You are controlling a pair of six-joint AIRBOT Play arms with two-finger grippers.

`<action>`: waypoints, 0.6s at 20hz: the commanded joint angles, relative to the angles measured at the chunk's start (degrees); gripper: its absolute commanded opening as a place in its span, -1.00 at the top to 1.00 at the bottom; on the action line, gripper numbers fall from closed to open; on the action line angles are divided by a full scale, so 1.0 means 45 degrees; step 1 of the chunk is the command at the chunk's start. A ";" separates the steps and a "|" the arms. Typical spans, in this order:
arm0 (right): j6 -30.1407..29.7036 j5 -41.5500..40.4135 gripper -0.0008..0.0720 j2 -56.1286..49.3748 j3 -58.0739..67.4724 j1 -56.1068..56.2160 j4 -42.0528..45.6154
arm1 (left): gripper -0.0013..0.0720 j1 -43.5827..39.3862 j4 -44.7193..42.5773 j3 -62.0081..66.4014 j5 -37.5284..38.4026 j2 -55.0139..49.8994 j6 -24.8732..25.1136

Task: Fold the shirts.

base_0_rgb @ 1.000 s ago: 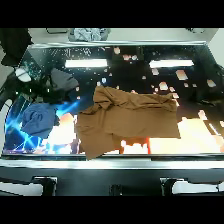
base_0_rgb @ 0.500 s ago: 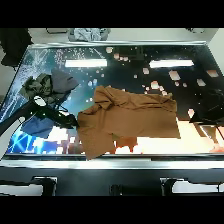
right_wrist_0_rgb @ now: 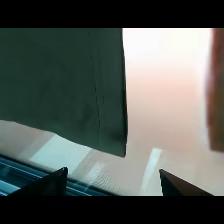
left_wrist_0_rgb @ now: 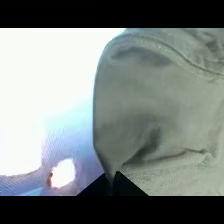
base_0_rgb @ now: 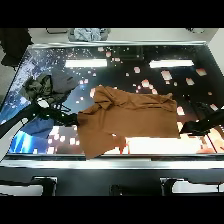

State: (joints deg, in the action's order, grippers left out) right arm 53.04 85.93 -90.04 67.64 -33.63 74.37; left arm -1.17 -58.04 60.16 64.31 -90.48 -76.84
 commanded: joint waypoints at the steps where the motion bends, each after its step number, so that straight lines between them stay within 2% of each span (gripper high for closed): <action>1: -0.0078 -0.1574 -0.85 -0.0024 -0.1025 0.0015 -0.1185 | 0.89 -0.0005 -0.0087 0.0010 -0.0209 0.0102 0.0384; 3: -0.0092 -0.1797 -0.85 -0.0214 -0.1467 0.0019 -0.1889 | 0.89 0.0000 -0.0087 0.0039 -0.0223 0.0209 0.0427; 5: -0.0272 -0.1817 -0.67 -0.0350 -0.1676 0.0262 -0.2089 | 0.89 0.0000 -0.0087 0.0053 -0.0330 0.0311 0.0427; 6: -0.0272 -0.1909 -0.67 -0.0359 -0.1685 0.0486 -0.1996 | 0.89 0.0000 -0.0083 0.0053 -0.0408 0.0355 0.0423; 7: -0.0248 -0.2064 -0.45 -0.0359 -0.1685 0.0714 -0.1991 | 0.89 0.0000 -0.0083 0.0058 -0.0442 0.0384 0.0423; 8: -0.0058 -0.2215 0.18 -0.0359 -0.1681 0.0923 -0.2006 | 0.89 0.0005 -0.0087 0.0058 -0.0476 0.0423 0.0423; 9: 0.0024 -0.2166 0.69 -0.0355 -0.1671 0.1064 -0.2113 | 0.89 0.0019 -0.0087 0.0073 -0.0525 0.0476 0.0427; 10: 0.0010 -0.1885 0.86 -0.0301 -0.1642 0.1195 -0.2288 | 0.89 0.0053 -0.0087 0.0233 -0.0500 0.0529 0.0423; 12: -0.0792 -0.0874 0.86 0.0053 -0.1219 0.1166 -0.2764 | 0.89 0.0126 -0.0092 0.0957 -0.0393 0.0957 0.0423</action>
State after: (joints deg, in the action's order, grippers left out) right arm 51.99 77.58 -91.11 60.86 -29.19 65.39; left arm -0.93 -58.81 61.89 62.46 -87.85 -75.00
